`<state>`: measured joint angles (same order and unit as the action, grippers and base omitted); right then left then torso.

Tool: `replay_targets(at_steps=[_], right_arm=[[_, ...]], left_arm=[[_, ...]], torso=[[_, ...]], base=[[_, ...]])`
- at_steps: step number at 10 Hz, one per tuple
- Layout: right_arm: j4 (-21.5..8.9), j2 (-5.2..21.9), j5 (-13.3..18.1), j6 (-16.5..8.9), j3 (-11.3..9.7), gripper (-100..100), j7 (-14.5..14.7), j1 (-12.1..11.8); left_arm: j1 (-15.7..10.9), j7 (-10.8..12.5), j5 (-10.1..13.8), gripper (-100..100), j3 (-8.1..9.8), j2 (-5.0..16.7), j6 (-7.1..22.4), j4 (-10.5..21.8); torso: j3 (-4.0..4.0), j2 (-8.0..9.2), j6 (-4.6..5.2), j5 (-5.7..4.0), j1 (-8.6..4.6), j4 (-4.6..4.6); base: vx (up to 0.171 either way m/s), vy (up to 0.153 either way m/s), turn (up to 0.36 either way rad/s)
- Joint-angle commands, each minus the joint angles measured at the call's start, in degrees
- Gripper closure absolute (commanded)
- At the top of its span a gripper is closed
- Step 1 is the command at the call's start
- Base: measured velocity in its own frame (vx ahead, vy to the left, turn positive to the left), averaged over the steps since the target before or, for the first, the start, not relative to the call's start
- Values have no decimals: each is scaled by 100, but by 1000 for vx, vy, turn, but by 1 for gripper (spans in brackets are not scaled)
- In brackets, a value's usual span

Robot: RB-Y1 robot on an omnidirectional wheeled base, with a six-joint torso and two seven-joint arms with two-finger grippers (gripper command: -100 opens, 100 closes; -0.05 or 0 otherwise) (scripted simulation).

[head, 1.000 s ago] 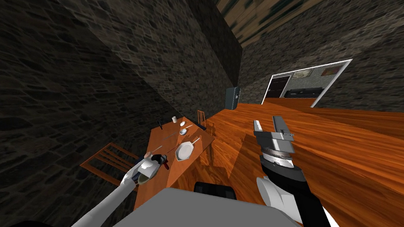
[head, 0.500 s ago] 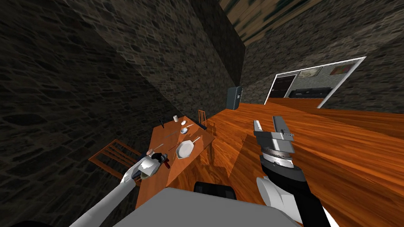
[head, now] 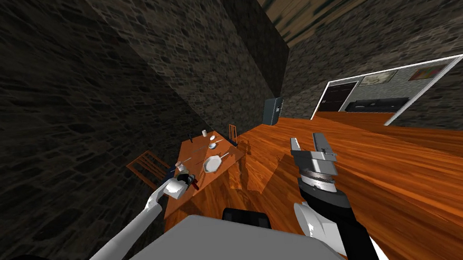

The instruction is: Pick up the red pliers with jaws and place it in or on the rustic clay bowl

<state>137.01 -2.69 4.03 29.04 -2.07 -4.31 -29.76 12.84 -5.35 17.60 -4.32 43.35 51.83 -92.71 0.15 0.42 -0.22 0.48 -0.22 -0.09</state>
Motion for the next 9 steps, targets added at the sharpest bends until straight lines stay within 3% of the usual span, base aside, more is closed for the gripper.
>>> replay_targets(at_steps=[1,9], right_arm=[[0,0,0,0,0,0,0,0],[0,0,0,0,0,0,0,0]], left_arm=[[-76,179,-87,100,30,-215,29,-9],[-445,872,-443,100,366,-1059,-39,8]], torso=[[0,0,0,0,0,0],[6,13,-12,21,28,0]], base=[[-151,-156,172],[-163,-111,156]])
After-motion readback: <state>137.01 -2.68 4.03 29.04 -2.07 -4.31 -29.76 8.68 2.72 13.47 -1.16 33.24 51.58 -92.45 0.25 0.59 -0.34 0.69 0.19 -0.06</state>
